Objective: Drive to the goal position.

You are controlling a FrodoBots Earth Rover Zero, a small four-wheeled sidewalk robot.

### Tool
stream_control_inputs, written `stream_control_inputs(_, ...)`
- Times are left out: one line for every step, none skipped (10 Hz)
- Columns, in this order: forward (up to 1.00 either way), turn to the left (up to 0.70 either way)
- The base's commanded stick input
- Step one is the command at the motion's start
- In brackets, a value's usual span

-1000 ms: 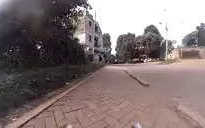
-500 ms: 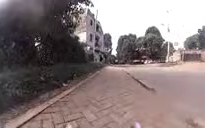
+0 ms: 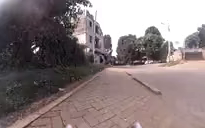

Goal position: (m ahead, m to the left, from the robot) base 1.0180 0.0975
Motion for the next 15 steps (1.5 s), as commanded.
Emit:
stream_control_inputs(0.5,0.0)
stream_control_inputs(0.5,0.0)
stream_control_inputs(0.5,0.0)
stream_control_inputs(0.5,0.0)
stream_control_inputs(0.5,0.0)
stream_control_inputs(0.5,0.0)
stream_control_inputs(0.5,0.0)
stream_control_inputs(0.5,0.0)
stream_control_inputs(0.5,0.0)
stream_control_inputs(0.5,0.0)
stream_control_inputs(0.5,-0.5)
stream_control_inputs(0.5,-0.5)
stream_control_inputs(0.5,-0.47)
stream_control_inputs(0.5,-0.37)
stream_control_inputs(0.5,0.0)
